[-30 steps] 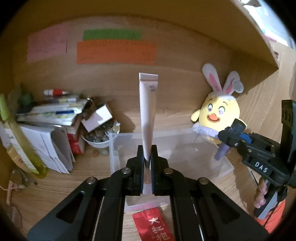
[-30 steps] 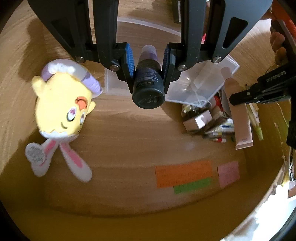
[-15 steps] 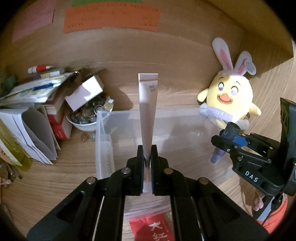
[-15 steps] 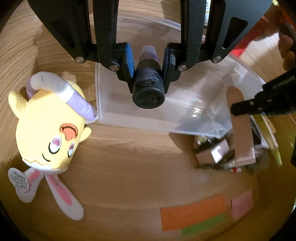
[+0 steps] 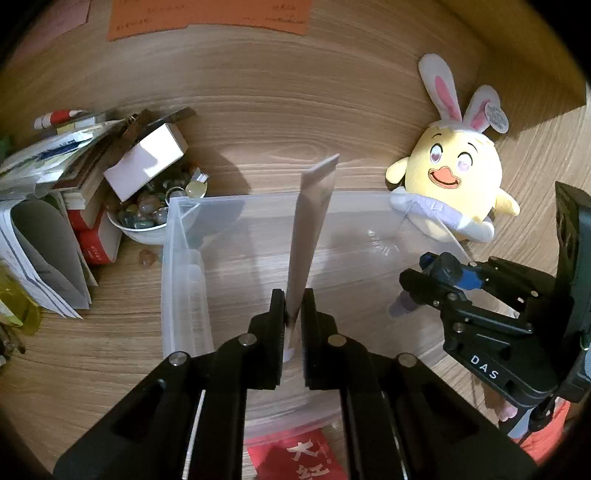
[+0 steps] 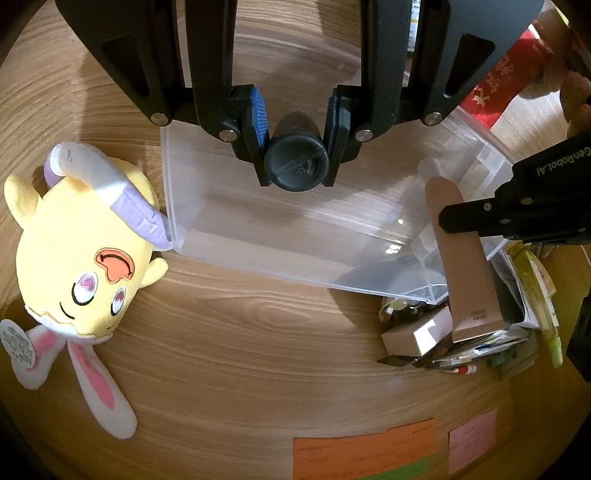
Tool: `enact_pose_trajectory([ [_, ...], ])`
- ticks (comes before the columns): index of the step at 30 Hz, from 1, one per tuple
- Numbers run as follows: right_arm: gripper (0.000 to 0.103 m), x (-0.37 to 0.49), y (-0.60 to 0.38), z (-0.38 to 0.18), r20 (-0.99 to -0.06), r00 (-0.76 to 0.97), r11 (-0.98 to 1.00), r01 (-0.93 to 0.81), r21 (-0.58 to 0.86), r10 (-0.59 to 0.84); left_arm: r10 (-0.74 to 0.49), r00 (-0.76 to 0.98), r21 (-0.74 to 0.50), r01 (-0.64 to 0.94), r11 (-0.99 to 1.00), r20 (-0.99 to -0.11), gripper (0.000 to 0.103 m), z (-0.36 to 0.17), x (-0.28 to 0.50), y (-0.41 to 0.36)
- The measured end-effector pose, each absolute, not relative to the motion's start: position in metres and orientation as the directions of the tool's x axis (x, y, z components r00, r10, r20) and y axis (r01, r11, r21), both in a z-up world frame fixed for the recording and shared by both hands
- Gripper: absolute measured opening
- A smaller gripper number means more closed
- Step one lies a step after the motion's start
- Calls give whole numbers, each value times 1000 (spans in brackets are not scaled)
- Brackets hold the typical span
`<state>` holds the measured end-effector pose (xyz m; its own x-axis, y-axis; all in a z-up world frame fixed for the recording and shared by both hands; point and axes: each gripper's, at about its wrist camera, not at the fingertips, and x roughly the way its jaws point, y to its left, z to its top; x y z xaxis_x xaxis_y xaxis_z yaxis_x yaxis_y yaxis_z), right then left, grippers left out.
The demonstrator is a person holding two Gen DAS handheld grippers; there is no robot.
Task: Organize objects
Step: 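Carry both items over the clear box and release them inside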
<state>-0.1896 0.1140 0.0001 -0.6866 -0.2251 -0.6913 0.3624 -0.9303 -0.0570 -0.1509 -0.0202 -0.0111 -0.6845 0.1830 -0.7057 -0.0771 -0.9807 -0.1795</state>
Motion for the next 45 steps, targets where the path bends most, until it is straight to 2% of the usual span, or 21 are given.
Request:
enact_pose_trajectory([
  [3,24,-190,113,0,-691,-687,-930,363,-58,-225,184,-687,-180,-78,-981,-704,10,-9,-150,-20],
  [5,26,-191,113,0,-691,-686,-930,362,-55,-226,182,-689,-180,-76,-981,-702,21,-8,-149,-21],
  [6,29,-191,114,1,-693,-684,-931,361,-50,-228,180,-692,-178,-76,-981,-699,24,-6,-148,-22],
  [8,42,-190,116,3,-687,-690,-934,355,-45,-229,177,-700,-171,-79,-982,-692,37,-3,-146,-21],
  [11,50,-187,117,10,-664,-716,-939,338,-61,-215,170,-720,-158,-84,-984,-673,47,5,-140,-21],
  [14,58,-185,121,17,-651,-727,-942,330,-54,-218,166,-732,-151,-87,-985,-661,54,11,-136,-21],
  [18,66,-181,127,28,-636,-737,-946,322,-32,-230,147,-749,-124,-87,-989,-647,57,21,-128,-19],
  [20,70,-177,129,33,-626,-744,-947,321,-29,-233,135,-760,-110,-84,-990,-636,64,25,-124,-18],
  [23,80,-168,130,42,-602,-763,-947,320,-35,-235,125,-780,-93,-86,-992,-613,68,33,-114,-19],
  [25,81,-160,131,48,-584,-776,-946,321,-38,-239,126,-785,-91,-89,-992,-606,70,38,-109,-19],
  [27,82,-152,132,54,-572,-781,-944,328,-36,-250,126,-788,-90,-90,-992,-602,75,41,-104,-20],
  [29,83,-145,131,56,-564,-785,-942,333,-35,-256,121,-796,-87,-87,-992,-593,85,44,-97,-21],
  [31,84,-138,131,59,-557,-788,-941,337,-33,-263,111,-804,-77,-82,-994,-584,89,45,-90,-22],
  [45,87,-96,140,52,-561,-772,-935,354,11,-299,114,-805,-84,-81,-993,-582,97,44,-44,-30],
])
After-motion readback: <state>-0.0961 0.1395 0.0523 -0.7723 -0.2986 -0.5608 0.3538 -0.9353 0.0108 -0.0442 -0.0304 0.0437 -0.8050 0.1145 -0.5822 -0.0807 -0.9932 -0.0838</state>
